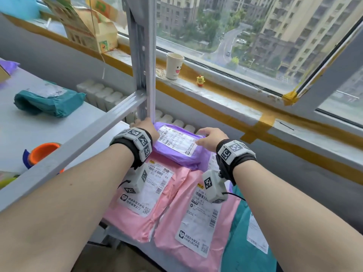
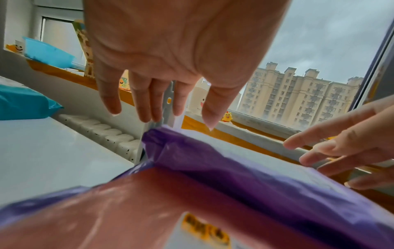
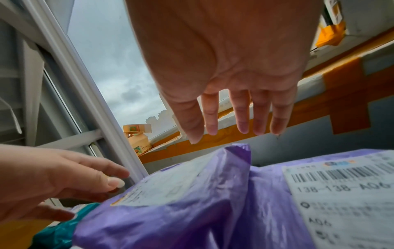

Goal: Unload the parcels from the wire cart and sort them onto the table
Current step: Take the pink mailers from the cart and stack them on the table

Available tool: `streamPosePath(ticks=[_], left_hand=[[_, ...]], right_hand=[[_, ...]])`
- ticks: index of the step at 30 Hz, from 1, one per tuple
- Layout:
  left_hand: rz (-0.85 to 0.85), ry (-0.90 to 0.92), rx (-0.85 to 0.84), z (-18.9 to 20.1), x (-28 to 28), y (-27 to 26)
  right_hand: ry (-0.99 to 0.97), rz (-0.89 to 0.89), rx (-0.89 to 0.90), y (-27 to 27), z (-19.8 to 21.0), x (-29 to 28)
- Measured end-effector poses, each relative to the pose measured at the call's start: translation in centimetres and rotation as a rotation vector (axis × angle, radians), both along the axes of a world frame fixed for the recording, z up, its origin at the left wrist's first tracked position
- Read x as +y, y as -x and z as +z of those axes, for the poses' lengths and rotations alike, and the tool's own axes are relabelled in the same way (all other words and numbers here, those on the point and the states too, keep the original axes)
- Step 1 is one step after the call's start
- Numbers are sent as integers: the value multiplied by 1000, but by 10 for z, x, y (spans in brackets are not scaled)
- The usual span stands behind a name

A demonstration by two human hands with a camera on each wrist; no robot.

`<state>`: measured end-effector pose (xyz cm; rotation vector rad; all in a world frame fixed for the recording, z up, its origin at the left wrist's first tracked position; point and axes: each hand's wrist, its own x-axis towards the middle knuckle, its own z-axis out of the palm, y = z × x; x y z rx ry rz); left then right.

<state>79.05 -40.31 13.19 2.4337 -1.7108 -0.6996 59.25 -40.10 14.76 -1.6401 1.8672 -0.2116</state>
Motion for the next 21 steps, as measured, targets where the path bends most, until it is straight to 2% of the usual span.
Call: streamPosePath(ticks=[3, 8, 14, 21], left_hand=[[-54, 24, -16, 11, 2, 7], [-246, 131, -13, 41, 6, 44], [-580, 181, -79, 73, 32, 142], [-900, 232, -171, 86, 116, 266]], right_hand=[[62, -11, 0, 6, 9, 5], [156, -31, 47, 22, 28, 20], [202, -99, 257, 74, 43, 71], [173, -320, 453, 185, 59, 185]])
